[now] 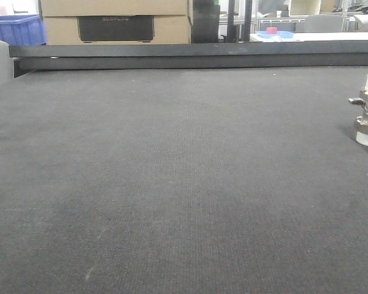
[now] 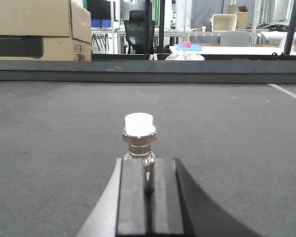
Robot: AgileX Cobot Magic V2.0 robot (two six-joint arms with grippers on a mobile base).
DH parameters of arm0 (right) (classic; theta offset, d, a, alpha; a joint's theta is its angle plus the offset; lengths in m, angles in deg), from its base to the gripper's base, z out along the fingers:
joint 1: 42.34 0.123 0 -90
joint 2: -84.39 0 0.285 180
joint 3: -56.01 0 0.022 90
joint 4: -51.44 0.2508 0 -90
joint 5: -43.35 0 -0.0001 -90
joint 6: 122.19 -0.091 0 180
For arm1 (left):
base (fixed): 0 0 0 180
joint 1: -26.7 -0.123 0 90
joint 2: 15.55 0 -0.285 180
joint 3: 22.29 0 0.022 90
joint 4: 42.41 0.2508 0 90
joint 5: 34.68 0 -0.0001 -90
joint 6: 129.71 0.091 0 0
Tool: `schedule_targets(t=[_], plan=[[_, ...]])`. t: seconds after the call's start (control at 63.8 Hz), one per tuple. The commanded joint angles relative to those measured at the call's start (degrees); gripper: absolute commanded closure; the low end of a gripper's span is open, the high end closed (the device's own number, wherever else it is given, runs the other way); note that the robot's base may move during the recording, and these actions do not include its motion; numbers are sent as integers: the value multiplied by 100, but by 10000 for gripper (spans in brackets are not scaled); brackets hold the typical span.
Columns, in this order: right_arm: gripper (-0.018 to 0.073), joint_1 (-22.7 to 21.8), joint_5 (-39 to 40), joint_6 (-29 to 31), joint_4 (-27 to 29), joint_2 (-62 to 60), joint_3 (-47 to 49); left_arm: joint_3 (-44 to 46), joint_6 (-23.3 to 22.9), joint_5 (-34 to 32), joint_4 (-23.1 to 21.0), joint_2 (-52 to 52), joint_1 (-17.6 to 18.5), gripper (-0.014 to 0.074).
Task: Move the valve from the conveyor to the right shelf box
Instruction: 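Move both grippers down over the white-capped silver valves on the conveyor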
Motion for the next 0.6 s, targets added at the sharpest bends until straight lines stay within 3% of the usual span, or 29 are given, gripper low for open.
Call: schedule_targets(t=[0.0, 0.345, 0.58], plan=[[722, 14, 118, -4, -10, -15, 0, 11, -7, -88, -40, -21, -11, 707], [722, 14, 118, -4, -10, -15, 0, 11, -7, -88, -40, -21, -11, 707], [722, 15, 293, -4, -10, -15, 0, 11, -7, -561, -40, -21, -18, 707]])
